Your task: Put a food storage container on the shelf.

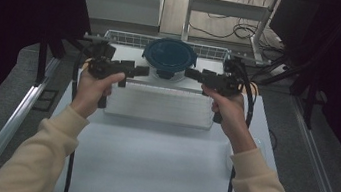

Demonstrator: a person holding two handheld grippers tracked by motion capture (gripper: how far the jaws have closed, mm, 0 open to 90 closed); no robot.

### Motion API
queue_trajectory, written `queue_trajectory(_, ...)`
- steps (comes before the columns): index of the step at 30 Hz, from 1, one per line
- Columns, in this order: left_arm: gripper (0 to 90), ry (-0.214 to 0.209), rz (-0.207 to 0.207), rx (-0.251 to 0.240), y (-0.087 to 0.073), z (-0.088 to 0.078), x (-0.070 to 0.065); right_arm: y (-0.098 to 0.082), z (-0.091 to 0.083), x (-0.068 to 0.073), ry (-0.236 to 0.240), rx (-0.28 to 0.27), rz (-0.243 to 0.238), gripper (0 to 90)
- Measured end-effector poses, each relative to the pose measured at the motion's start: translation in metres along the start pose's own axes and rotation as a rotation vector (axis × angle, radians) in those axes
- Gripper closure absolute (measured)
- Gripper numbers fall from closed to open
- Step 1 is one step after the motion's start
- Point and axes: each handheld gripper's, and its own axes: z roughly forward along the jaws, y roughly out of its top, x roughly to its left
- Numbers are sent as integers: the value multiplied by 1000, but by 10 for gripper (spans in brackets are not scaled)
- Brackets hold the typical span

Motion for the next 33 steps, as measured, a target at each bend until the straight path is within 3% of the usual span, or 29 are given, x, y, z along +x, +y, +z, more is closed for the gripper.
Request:
queue_trajectory(4, 248, -1, 43, 17, -30, -16, -13, -25, -20, 6, -17, 21, -82, 212)
queue_trajectory(6, 249, -3, 51, 17, -37, -19, -16, -33, -25, 6, -13, 25, -87, 219)
queue_trajectory(9, 256, 7, 100, 41, -66, -27, -26, -63, -42, 4, -2, 37, -107, 232)
queue_trajectory(10, 256, 7, 100, 41, -66, -27, -26, -63, -42, 4, -2, 37, -107, 232)
queue_trajectory(15, 270, 9, 126, 69, -104, -28, -33, -106, -59, 0, -9, 40, -151, 247)
queue_trajectory(17, 271, 6, 124, 95, -119, -25, -34, -111, -60, -1, -10, 40, -151, 243)
queue_trajectory(18, 269, 5, 123, 114, -132, -23, -35, -125, -62, -2, -23, 50, -151, 239)
queue_trajectory(20, 268, 4, 122, 124, -139, -22, -35, -132, -62, -1, -39, 59, -165, 241)
queue_trajectory(21, 269, 6, 114, 135, -152, -21, -33, -145, -61, 0, -44, 87, -196, 243)
queue_trajectory(22, 270, 6, 114, 135, -152, -21, -33, -151, -61, 1, -45, 101, -208, 243)
queue_trajectory(25, 273, 55, 105, 158, -172, -19, -25, -166, -58, 2, -57, 145, -232, 246)
queue_trajectory(28, 278, 88, 111, 182, -181, -17, -22, -177, -56, 0, -58, 159, -229, 263)
queue_trajectory(29, 290, 87, 107, 195, -186, -15, -21, -191, -52, -3, -52, 164, -206, 279)
queue_trajectory(33, 294, 89, 106, 247, -200, -3, -17, -211, -42, -10, -59, 209, -196, 299)
